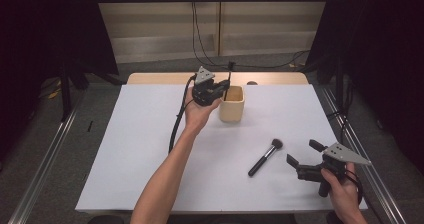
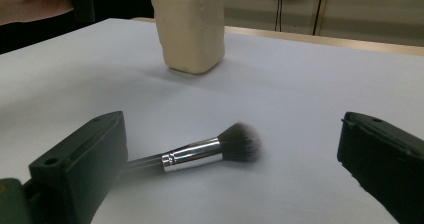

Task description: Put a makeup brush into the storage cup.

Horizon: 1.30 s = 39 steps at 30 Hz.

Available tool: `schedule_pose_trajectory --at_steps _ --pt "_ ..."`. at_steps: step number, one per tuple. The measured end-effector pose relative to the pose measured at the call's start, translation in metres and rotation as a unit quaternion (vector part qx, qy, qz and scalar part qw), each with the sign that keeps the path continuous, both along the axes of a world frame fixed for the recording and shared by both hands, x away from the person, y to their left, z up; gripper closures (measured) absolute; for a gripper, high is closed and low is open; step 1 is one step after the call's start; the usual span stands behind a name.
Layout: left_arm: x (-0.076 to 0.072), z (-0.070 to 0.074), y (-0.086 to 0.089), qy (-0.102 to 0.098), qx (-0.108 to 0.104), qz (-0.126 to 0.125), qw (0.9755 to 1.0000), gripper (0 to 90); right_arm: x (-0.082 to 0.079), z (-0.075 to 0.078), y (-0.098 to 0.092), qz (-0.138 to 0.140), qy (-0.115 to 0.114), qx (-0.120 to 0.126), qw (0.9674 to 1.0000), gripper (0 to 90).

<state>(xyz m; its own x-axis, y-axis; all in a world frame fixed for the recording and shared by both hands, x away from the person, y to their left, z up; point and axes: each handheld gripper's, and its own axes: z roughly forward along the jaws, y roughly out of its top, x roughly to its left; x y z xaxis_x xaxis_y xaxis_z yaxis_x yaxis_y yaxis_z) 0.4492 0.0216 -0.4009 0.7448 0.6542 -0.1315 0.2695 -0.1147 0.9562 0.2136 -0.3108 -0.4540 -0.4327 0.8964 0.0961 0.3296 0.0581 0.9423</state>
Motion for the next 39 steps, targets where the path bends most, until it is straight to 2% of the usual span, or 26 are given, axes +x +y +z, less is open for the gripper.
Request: schedule_pose_trajectory --at_steps 11,23,26,28,29,33,34,35,39 --pt "-0.001 -0.008 0.0 0.008 0.017 -0.003 0.9998 85.9 0.0 0.0 0.001 0.001 0.001 0.0 1.0 0.0" --pt "-0.001 -0.015 0.002 0.019 0.016 -0.003 0.9997 85.6 0.0 0.0 0.001 0.001 0.002 0.0 1.0 0.0" --pt "-0.002 -0.014 0.001 0.015 0.02 -0.007 0.9997 84.6 0.0 0.0 0.001 0.001 0.002 0.0 1.0 0.0" --pt "-0.002 -0.014 0.001 0.015 0.019 -0.007 0.9997 79.4 0.001 0.0 0.001 0.001 0.002 0.0 1.0 0.0" --pt "-0.002 -0.014 0.001 0.018 0.012 -0.003 0.9998 77.5 0.001 0.0 0.001 0.001 0.002 0.0 1.0 0.0" --pt "-0.002 -0.015 0.002 0.019 0.015 0.001 0.9997 72.8 0.0 0.0 0.001 0.003 0.001 -0.001 1.0 0.0" --pt "-0.003 -0.015 0.005 0.015 0.009 -0.001 0.9998 72.4 0.0 0.0 0.001 0.002 0.001 0.0 1.0 0.0" --pt "-0.003 -0.015 0.006 0.013 0.013 -0.002 0.9998 70.6 0.0 0.0 0.0 0.002 0.001 0.0 1.0 0.0" --pt "-0.004 -0.013 0.009 0.015 0.009 0.003 0.9998 55.2 0.0 0.0 0.001 0.002 0.001 0.0 1.0 0.0"
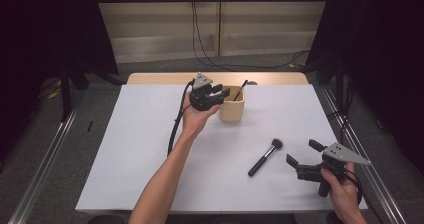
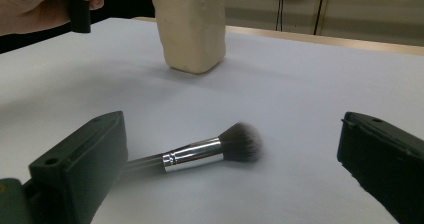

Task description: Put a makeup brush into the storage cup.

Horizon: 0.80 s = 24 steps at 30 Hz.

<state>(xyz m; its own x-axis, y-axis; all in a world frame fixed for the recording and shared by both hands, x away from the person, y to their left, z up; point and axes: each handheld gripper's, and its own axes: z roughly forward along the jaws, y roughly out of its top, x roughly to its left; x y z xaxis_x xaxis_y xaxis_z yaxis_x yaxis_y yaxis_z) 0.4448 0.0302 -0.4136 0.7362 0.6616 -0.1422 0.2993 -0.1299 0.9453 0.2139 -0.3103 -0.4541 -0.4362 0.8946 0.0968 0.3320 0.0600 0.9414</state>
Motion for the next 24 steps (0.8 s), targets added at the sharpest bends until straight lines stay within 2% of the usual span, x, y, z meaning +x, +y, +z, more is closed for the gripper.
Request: schedule_pose_trajectory --at_steps 4,7,11,15,16,17,19,21,24 --pt "-0.005 0.004 0.009 0.009 -0.01 0.004 0.9999 39.4 0.0 0.0 0.0 0.0 0.0 0.0 1.0 0.0" --pt "-0.009 0.008 0.011 0.005 0.006 0.017 0.9998 25.5 0.001 0.0 0.001 0.0 0.0 -0.001 1.0 0.0" --pt "-0.015 0.014 0.015 -0.001 0.013 0.013 0.9998 10.1 0.001 0.0 0.001 0.001 0.001 -0.002 1.0 0.0" --pt "-0.019 0.017 0.021 -0.002 0.018 0.004 0.9998 4.0 0.002 0.0 0.001 0.0 0.001 0.0 1.0 0.0" --pt "-0.02 0.016 0.024 0.006 0.0 0.006 1.0 2.6 0.002 0.0 0.001 0.001 0.0 -0.002 1.0 0.0" --pt "-0.02 0.015 0.026 0.014 -0.002 0.01 0.9998 2.7 0.002 0.0 0.001 0.001 0.001 -0.002 1.0 0.0" --pt "-0.021 0.012 0.031 0.007 0.003 -0.002 1.0 1.7 0.001 0.0 0.001 0.001 0.0 -0.002 1.0 0.0" --pt "-0.024 0.011 0.033 0.005 0.014 -0.001 0.9999 1.7 0.001 0.0 0.001 0.0 0.001 -0.001 1.0 0.0" --pt "-0.029 0.012 0.037 -0.016 0.026 0.009 0.9995 2.5 0.001 0.0 0.0 -0.002 0.0 -0.001 1.0 0.0"
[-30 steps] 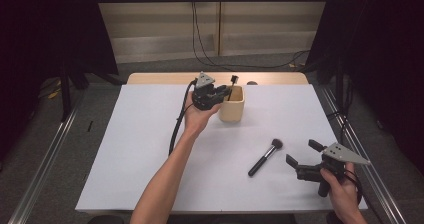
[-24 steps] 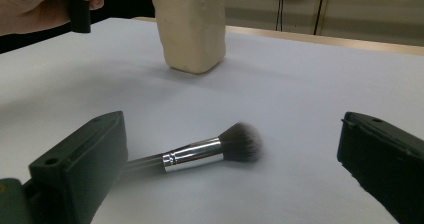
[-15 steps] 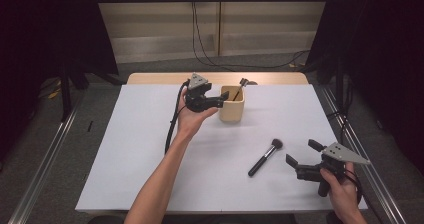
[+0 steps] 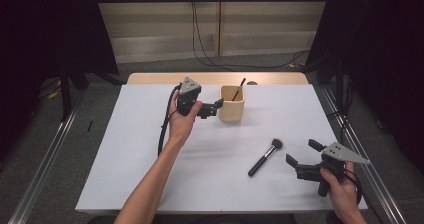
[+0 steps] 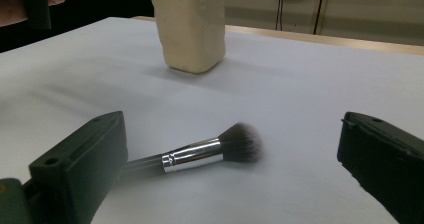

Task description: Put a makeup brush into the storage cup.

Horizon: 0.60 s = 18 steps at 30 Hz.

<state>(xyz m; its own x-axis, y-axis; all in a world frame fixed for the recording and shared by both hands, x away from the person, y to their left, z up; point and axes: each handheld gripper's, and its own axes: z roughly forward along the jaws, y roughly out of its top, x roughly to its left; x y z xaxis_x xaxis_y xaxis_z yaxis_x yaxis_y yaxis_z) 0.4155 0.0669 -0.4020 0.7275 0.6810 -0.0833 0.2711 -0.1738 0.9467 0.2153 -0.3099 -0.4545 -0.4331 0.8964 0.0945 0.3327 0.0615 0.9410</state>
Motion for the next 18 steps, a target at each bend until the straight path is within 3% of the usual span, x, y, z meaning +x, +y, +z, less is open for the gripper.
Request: schedule_pose_trajectory --at_steps 3,5,6,7,11,13,15,18 --pt "-0.003 0.001 0.002 0.001 0.0 0.001 1.0 2.4 0.0 0.0 0.0 0.001 0.0 0.0 1.0 0.0" --pt "-0.006 0.001 0.004 0.021 -0.015 -0.008 0.9996 2.3 0.0 0.0 0.001 0.002 0.0 0.0 1.0 0.0" --pt "-0.007 0.001 0.004 0.019 -0.011 -0.007 0.9997 2.3 0.0 0.0 0.001 0.002 0.0 0.0 1.0 0.0" --pt "-0.012 0.0 0.005 -0.014 0.006 0.009 0.9998 2.6 0.0 0.0 0.002 0.002 0.001 0.0 1.0 0.0" --pt "-0.019 0.0 0.011 -0.028 0.005 -0.006 0.9996 3.5 0.0 0.0 0.001 0.002 0.0 0.0 1.0 0.0" --pt "-0.023 0.001 0.016 -0.021 -0.007 -0.011 0.9997 3.5 0.0 0.0 0.0 -0.001 0.0 0.0 1.0 0.0" --pt "-0.026 0.002 0.02 -0.028 0.001 -0.007 0.9996 3.5 0.001 0.0 0.0 -0.002 0.0 0.001 1.0 0.0" --pt "-0.029 0.001 0.028 -0.016 -0.013 -0.006 0.9998 3.1 0.0 0.0 0.001 0.0 0.0 0.0 1.0 0.0"
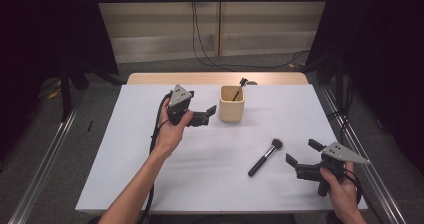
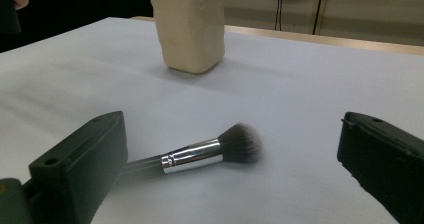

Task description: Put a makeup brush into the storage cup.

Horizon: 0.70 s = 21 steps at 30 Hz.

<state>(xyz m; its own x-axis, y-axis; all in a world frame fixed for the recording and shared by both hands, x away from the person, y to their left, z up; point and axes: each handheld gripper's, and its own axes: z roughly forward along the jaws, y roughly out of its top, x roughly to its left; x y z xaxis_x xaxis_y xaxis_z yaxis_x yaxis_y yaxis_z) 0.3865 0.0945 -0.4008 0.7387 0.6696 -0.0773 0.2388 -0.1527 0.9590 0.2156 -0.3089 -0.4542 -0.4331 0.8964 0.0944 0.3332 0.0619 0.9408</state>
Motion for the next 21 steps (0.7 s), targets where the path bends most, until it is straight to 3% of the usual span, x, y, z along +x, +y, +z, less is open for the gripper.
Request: schedule_pose_trajectory --at_steps 3,5,6,9,12,21 --pt "-0.004 -0.002 0.008 -0.003 0.013 0.013 0.9998 3.2 0.0 0.0 0.0 -0.001 0.0 0.001 1.0 0.0" --pt "-0.007 -0.003 0.015 0.011 0.004 0.017 0.9998 3.3 0.001 0.0 0.0 -0.001 0.0 0.001 1.0 0.0" --pt "-0.009 -0.003 0.018 0.009 0.008 0.028 0.9995 3.3 0.001 0.0 0.0 -0.002 0.001 0.002 1.0 0.0" --pt "-0.013 -0.006 0.029 0.014 0.007 0.03 0.9994 3.5 0.001 0.0 0.0 -0.002 0.0 0.001 1.0 0.0" --pt "-0.016 -0.008 0.037 0.01 0.017 0.042 0.9989 3.6 0.001 0.0 0.0 -0.001 0.0 0.001 1.0 0.0" --pt "-0.03 -0.005 0.054 0.003 0.028 0.047 0.9985 3.0 0.001 0.0 0.0 -0.001 0.001 0.0 1.0 0.0"
